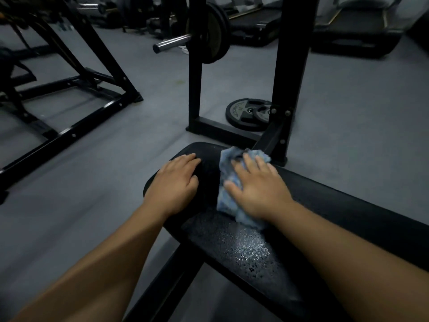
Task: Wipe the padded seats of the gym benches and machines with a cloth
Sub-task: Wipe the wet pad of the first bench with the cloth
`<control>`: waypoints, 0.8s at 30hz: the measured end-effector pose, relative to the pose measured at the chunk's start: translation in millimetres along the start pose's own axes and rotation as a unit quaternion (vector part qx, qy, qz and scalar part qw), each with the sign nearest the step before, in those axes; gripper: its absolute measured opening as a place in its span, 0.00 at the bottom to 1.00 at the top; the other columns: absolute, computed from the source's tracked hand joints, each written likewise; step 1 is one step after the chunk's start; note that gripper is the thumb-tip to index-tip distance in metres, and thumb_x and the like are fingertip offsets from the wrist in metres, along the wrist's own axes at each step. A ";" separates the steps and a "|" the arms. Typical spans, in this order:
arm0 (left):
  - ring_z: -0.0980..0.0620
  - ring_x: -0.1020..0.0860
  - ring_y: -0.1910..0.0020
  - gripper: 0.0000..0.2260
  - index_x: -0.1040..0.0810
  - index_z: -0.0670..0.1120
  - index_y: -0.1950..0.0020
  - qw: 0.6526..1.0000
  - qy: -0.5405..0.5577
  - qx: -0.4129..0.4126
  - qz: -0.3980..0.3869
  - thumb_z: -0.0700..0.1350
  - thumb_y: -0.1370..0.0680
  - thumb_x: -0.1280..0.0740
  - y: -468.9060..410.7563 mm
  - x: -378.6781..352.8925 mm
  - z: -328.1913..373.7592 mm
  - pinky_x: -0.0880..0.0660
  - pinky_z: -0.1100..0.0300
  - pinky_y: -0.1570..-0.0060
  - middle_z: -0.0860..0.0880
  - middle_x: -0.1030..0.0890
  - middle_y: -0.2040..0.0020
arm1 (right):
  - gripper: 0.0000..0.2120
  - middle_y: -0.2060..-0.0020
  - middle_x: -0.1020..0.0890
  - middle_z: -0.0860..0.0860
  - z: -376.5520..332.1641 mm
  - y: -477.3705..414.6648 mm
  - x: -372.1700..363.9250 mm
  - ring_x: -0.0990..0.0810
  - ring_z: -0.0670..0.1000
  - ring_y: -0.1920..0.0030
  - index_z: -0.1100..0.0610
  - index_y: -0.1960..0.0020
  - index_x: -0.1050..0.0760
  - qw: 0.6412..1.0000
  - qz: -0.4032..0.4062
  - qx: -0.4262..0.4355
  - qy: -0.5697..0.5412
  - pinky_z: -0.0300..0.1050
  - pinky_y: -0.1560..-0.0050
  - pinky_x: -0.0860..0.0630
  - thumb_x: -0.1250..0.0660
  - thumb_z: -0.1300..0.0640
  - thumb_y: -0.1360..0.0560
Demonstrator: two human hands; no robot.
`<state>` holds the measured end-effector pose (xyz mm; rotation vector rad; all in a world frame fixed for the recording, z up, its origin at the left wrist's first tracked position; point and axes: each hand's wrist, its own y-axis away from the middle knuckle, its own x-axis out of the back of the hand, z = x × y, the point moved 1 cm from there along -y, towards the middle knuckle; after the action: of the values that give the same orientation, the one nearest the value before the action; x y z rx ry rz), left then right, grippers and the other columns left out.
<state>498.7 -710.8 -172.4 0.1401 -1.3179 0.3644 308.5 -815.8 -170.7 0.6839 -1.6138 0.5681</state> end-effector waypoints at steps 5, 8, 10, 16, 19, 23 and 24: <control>0.53 0.41 0.22 0.30 0.35 0.52 0.23 1.000 0.006 -0.002 0.005 0.53 0.25 0.49 0.0 0.7 -0.1 0.44 0.53 0.24 0.53 0.37 0.21 | 0.35 0.20 0.59 0.59 -52.1 -4.5 -3.7 0.61 0.63 0.21 0.46 0.19 0.58 0.999 -0.030 0.024 0.019 0.64 0.23 0.60 0.57 0.32 0.20; 0.53 0.42 0.22 0.29 0.34 0.52 0.23 1.000 0.009 -0.003 0.002 0.53 0.25 0.49 -0.5 1.2 -0.5 0.44 0.53 0.24 0.53 0.37 0.21 | 0.33 0.19 0.56 0.52 -37.8 52.6 -4.8 0.60 0.56 0.20 0.43 0.19 0.55 0.993 -0.007 0.116 -0.014 0.58 0.22 0.59 0.57 0.33 0.20; 0.53 0.42 0.22 0.29 0.34 0.52 0.23 1.000 0.003 -0.011 0.002 0.53 0.24 0.49 0.0 0.5 -0.5 0.45 0.53 0.24 0.54 0.37 0.21 | 0.34 0.19 0.55 0.50 -9.9 44.2 -4.0 0.58 0.55 0.19 0.43 0.19 0.54 0.997 -0.008 0.072 0.005 0.57 0.21 0.56 0.62 0.32 0.22; 0.53 0.41 0.22 0.29 0.34 0.51 0.23 1.000 0.010 -0.021 0.004 0.52 0.25 0.49 1.0 0.9 -3.0 0.45 0.52 0.25 0.53 0.37 0.22 | 0.36 0.19 0.58 0.57 -48.8 3.9 -3.4 0.61 0.62 0.20 0.48 0.19 0.56 1.000 -0.026 -0.009 0.006 0.64 0.23 0.60 0.57 0.31 0.21; 0.51 0.39 0.23 0.28 0.32 0.50 0.24 0.999 0.004 -0.036 -0.003 0.51 0.25 0.48 1.0 4.5 1.2 0.43 0.52 0.25 0.52 0.35 0.22 | 0.36 0.19 0.55 0.52 -46.7 72.3 -6.5 0.60 0.56 0.20 0.46 0.18 0.54 0.996 -0.004 0.087 -0.013 0.57 0.22 0.60 0.57 0.30 0.22; 0.47 0.37 0.23 0.29 0.31 0.48 0.24 0.993 -0.009 -0.111 -0.042 0.52 0.25 0.49 15.8 4.3 22.1 0.41 0.49 0.25 0.48 0.33 0.23 | 0.38 0.18 0.54 0.51 2.8 52.8 -1.8 0.57 0.56 0.19 0.45 0.19 0.54 1.000 -0.012 -0.027 0.007 0.57 0.22 0.56 0.62 0.30 0.25; 0.45 0.35 0.25 0.29 0.29 0.47 0.25 0.991 0.002 -0.129 -0.035 0.53 0.25 0.50 20.2 2.5 29.1 0.39 0.48 0.26 0.47 0.32 0.24 | 0.37 0.19 0.54 0.53 0.5 38.0 -0.3 0.57 0.58 0.20 0.47 0.18 0.54 0.998 -0.012 -0.066 0.007 0.59 0.22 0.56 0.60 0.31 0.23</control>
<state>465.6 -700.4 -164.8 -0.0312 -1.3414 0.1325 281.2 -789.4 -170.5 0.5996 -1.6129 0.4423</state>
